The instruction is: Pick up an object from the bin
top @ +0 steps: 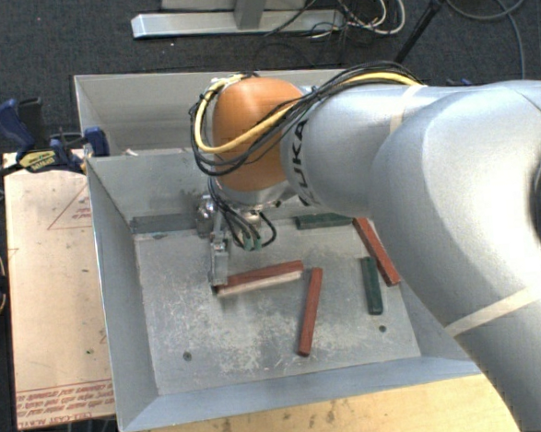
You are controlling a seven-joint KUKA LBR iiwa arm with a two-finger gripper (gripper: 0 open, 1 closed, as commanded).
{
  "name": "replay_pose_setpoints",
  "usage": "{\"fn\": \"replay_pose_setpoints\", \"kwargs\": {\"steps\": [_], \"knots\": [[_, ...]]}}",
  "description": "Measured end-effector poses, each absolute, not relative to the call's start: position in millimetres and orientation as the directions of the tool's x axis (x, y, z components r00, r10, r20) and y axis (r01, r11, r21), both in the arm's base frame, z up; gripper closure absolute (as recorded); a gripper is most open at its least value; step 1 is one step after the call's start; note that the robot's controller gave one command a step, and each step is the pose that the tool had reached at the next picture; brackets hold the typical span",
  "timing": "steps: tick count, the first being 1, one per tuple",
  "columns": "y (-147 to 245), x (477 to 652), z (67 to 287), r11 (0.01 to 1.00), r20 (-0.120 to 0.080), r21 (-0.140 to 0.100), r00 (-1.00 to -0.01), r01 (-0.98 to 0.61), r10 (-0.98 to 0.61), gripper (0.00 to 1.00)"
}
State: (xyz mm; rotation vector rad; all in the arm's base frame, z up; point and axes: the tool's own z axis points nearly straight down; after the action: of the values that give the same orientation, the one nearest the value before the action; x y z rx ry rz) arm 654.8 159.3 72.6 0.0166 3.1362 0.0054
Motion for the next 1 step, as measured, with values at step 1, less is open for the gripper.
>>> {"fn": "replay_pose_setpoints", "kwargs": {"steps": [1], "knots": [[159.3,654.8,72.6,1.000,-0.005,0.004,-1.000,0.010,0.010,0.00]]}}
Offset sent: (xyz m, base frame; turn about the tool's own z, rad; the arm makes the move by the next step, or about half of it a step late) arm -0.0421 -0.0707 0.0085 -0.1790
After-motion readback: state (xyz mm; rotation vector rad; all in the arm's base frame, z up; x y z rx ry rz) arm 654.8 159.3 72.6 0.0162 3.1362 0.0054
